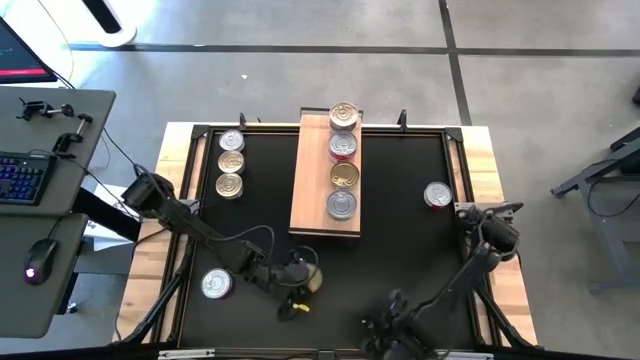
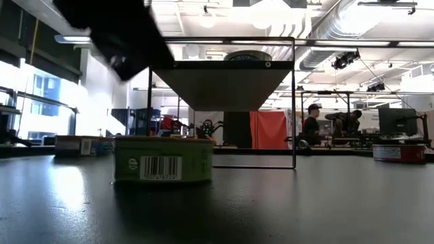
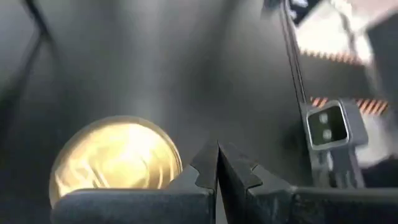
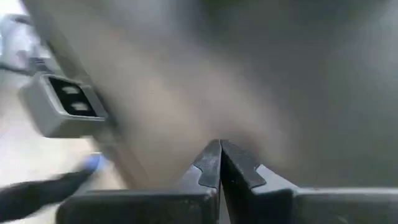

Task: Stack canned seafood by type on shelf
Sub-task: Stack the green tuna can on top of the green tuna can on the shelf

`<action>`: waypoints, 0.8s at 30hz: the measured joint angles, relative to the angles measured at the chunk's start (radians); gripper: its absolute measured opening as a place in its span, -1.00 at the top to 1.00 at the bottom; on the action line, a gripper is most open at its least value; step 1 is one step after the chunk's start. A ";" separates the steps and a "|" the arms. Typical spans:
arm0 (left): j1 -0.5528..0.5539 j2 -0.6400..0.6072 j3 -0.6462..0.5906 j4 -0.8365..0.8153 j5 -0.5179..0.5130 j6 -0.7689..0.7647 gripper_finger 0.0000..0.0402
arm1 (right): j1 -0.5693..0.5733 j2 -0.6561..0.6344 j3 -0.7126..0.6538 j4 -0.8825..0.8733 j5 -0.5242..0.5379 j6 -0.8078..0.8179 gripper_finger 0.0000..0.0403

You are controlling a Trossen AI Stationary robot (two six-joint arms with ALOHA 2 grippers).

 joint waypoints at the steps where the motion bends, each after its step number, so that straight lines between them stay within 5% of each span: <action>1: -0.005 0.000 0.029 -0.037 -0.002 0.060 1.00 | -0.012 0.000 -0.059 0.139 -0.009 -0.001 1.00; 5: -0.028 -0.003 0.095 -0.161 -0.094 0.218 1.00 | -0.071 -0.001 -0.244 0.643 0.015 -0.045 1.00; 8: -0.039 -0.003 0.091 -0.184 -0.188 0.270 1.00 | -0.115 -0.001 -0.319 0.776 0.098 -0.065 1.00; 11: -0.038 0.008 0.056 -0.164 -0.257 0.283 1.00 | -0.164 -0.001 -0.348 0.806 0.155 -0.072 1.00; 24: -0.022 0.064 0.001 -0.173 -0.305 0.190 1.00 | -0.278 -0.001 -0.352 0.747 -0.043 -0.211 1.00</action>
